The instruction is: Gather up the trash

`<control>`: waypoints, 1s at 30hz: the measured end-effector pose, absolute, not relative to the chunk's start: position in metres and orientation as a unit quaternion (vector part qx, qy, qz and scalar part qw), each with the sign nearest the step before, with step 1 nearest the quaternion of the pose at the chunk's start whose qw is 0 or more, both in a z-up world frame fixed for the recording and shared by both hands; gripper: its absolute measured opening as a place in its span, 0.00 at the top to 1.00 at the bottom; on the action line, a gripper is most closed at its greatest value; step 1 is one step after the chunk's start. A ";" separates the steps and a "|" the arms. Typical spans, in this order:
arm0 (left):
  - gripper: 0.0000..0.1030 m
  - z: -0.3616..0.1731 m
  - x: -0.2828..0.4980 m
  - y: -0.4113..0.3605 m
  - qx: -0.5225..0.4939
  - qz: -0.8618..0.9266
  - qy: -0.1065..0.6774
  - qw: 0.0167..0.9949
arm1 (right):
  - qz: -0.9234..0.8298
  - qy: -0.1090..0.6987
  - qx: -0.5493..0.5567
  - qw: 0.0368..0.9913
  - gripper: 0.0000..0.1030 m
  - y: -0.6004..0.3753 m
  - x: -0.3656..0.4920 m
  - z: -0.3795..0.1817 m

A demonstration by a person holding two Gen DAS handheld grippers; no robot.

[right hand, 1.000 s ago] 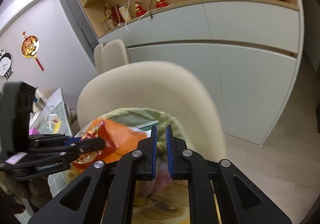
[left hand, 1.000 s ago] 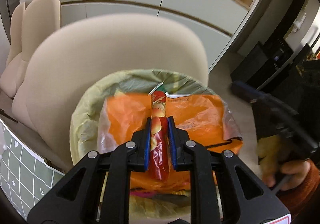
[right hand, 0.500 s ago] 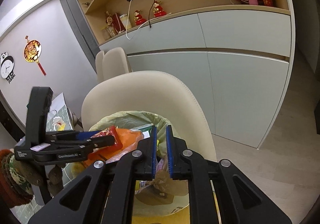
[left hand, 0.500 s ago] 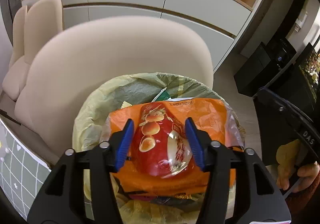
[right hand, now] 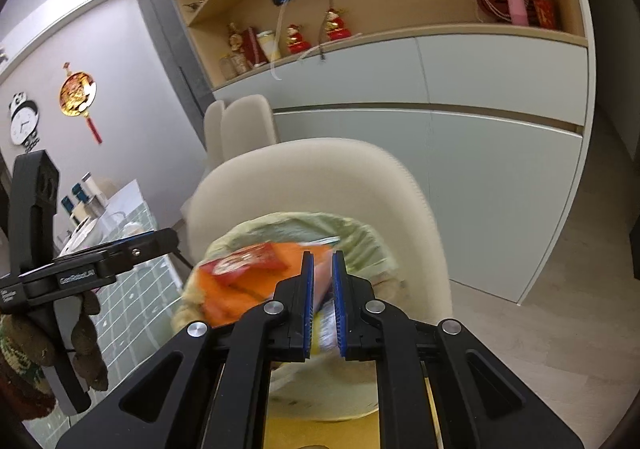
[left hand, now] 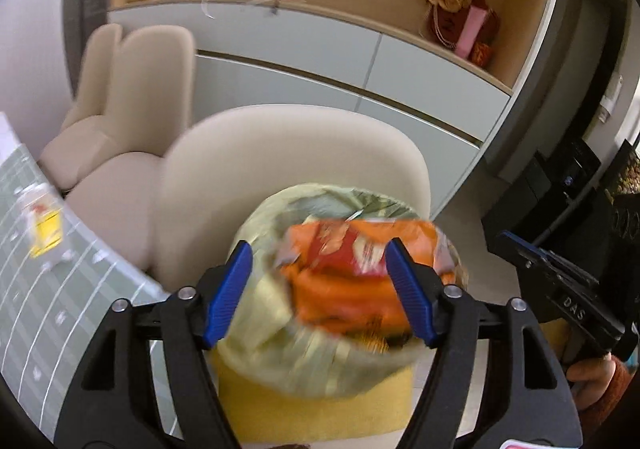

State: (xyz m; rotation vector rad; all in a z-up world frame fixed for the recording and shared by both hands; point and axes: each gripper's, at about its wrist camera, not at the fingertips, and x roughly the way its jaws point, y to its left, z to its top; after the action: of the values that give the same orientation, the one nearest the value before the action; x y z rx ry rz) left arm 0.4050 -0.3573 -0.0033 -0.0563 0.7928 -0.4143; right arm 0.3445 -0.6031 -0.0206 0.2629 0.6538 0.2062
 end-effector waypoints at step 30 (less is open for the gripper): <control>0.11 0.019 0.074 -0.124 0.020 0.015 0.285 0.958 | 0.130 0.264 -0.013 0.956 0.53 -0.334 0.057 0.007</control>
State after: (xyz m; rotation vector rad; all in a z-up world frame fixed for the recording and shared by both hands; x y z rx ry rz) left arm 0.0740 -0.1239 0.0187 0.0409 0.5776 0.0313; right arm 0.0571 -0.3338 0.0072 -0.0262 0.5366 0.2638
